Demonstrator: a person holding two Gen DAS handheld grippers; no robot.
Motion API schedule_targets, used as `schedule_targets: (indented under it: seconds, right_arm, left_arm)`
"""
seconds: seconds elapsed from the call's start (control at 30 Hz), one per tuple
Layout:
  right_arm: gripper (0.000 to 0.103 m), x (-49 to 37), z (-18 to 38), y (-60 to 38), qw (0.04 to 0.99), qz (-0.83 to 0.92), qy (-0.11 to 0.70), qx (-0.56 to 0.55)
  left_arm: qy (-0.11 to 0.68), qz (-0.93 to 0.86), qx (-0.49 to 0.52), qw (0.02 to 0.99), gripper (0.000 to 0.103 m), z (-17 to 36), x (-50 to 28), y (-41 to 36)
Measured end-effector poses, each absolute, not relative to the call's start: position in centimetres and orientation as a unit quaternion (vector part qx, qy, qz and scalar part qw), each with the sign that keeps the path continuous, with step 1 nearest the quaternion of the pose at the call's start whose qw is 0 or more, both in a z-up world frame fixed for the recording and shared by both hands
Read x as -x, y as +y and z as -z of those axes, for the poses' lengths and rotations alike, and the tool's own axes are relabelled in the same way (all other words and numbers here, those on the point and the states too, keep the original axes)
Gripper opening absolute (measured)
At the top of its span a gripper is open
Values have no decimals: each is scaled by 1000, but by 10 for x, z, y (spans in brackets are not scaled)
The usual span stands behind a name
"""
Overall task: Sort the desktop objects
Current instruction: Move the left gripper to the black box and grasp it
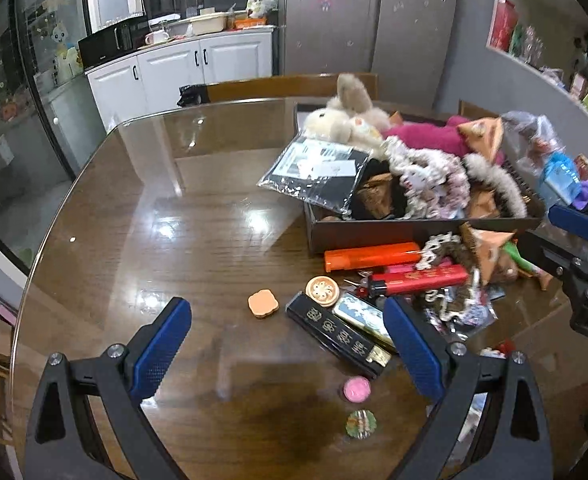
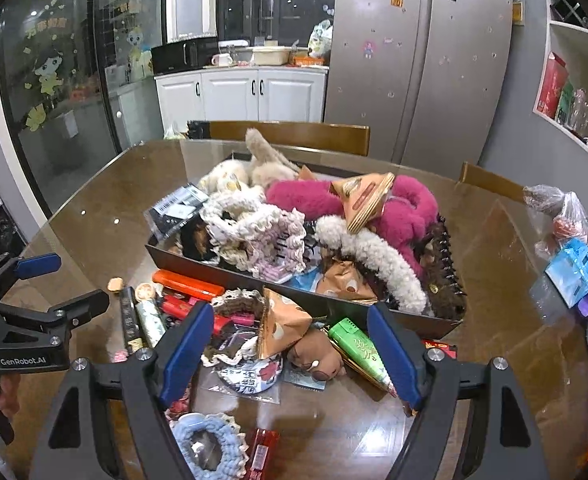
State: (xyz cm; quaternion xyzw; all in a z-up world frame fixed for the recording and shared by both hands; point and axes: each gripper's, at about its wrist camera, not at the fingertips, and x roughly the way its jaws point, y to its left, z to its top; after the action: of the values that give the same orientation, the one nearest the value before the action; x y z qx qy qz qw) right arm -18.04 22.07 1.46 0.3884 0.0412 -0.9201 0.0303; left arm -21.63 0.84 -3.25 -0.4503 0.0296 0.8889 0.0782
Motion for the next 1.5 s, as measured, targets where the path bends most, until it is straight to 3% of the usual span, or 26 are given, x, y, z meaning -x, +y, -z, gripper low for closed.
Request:
schedule_targets:
  seconds: [0.53,0.93,1.2,1.23,1.3,1.43,1.5]
  right_arm:
    - [81,213,36,218,33,898,49,-436]
    - [81,217,47,216,20,894,52,-445]
    - [81,217,47,222,15,892,38,-451]
    - [81,217,47,222,15,892,39,-451]
    - [81,217,47,222,16,892,42,-451]
    - [77,214,49,218,21,892,49,-450]
    - [69,214,48,218,18,892,51,-449]
  left_arm:
    - [53,-874,480,61,98,67,242,27]
    - [-3,-874,480,74,99,77,246,10]
    - [2,-876,480,53,95,78,234,-2]
    - [0,-875,481,52,93,79,234,-3]
    - [-3,-876,479,51,78,80,232,-5]
    - [21,-881,472,41,58,79,229,-2]
    - [21,-882,469,44,39,77,227,-1]
